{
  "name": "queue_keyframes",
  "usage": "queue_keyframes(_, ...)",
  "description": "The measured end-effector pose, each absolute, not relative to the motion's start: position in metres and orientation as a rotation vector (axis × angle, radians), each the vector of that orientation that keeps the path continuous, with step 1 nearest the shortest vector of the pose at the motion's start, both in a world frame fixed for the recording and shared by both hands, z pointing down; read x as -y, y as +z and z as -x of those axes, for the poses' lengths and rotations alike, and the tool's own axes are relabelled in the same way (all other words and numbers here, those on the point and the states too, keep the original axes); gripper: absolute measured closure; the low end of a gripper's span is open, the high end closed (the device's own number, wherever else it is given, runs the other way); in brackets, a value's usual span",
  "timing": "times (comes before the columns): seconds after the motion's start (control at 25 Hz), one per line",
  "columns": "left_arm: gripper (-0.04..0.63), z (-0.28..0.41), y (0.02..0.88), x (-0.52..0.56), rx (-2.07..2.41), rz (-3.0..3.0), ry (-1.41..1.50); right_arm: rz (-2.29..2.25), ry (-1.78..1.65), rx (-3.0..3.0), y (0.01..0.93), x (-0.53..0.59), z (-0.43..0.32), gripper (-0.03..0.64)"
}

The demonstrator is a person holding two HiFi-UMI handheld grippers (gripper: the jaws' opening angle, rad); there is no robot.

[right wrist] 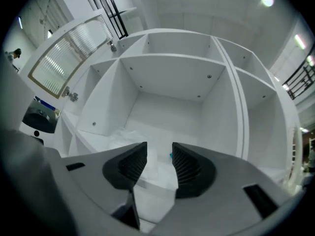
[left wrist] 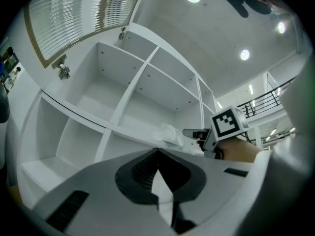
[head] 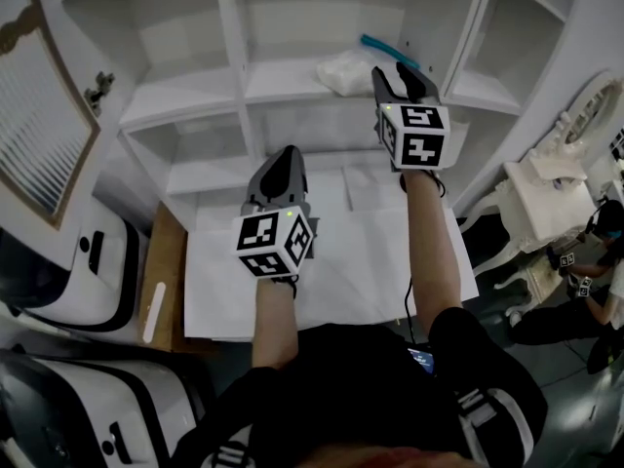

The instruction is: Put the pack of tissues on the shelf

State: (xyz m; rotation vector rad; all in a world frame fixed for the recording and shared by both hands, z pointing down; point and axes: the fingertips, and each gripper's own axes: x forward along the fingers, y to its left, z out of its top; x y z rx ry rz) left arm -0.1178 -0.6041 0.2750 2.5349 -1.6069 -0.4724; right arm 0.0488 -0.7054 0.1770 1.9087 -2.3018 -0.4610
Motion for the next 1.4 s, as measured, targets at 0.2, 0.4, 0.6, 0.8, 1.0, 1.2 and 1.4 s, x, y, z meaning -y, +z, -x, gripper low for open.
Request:
queue_keyframes(0.2, 0.584, 0.109, 0.283, 0.604, 1.588, -2.54, -0.434, -1.885, -0.45, 2.457, 0.183, 0.663, -0.038, 0.539)
queue_keyframes(0.4, 0.585, 0.098, 0.292, 0.6, 1.577, -2.541, -0.394, -1.897, -0.203, 2.558, 0.225, 0.642, -0.041, 0.557)
queue_keyframes(0.6, 0.584, 0.086, 0.313, 0.594, 1.561, -2.527, -0.328, -1.887, -0.113, 2.556, 0.267, 0.626, -0.041, 0.583)
queue_keyframes(0.8, 0.584, 0.081, 0.332, 0.593, 1.566, -2.509, -0.273, -1.807, -0.088, 2.565, 0.308, 0.615, -0.03, 0.594)
queue_keyframes(1.0, 0.584, 0.075, 0.348, 0.59, 1.529, -2.496, -0.242, -1.727, -0.036, 2.578, 0.335, 0.607, -0.022, 0.598)
queue_keyframes(1.2, 0.584, 0.072, 0.353, 0.591, 1.533, -2.484, -0.235, -1.695, -0.02, 2.577, 0.344, 0.602, -0.02, 0.598)
queue_keyframes(1.4, 0.584, 0.063, 0.352, 0.59, 1.5, -2.489, -0.258, -1.688, -0.009, 2.569, 0.347, 0.602, -0.023, 0.6)
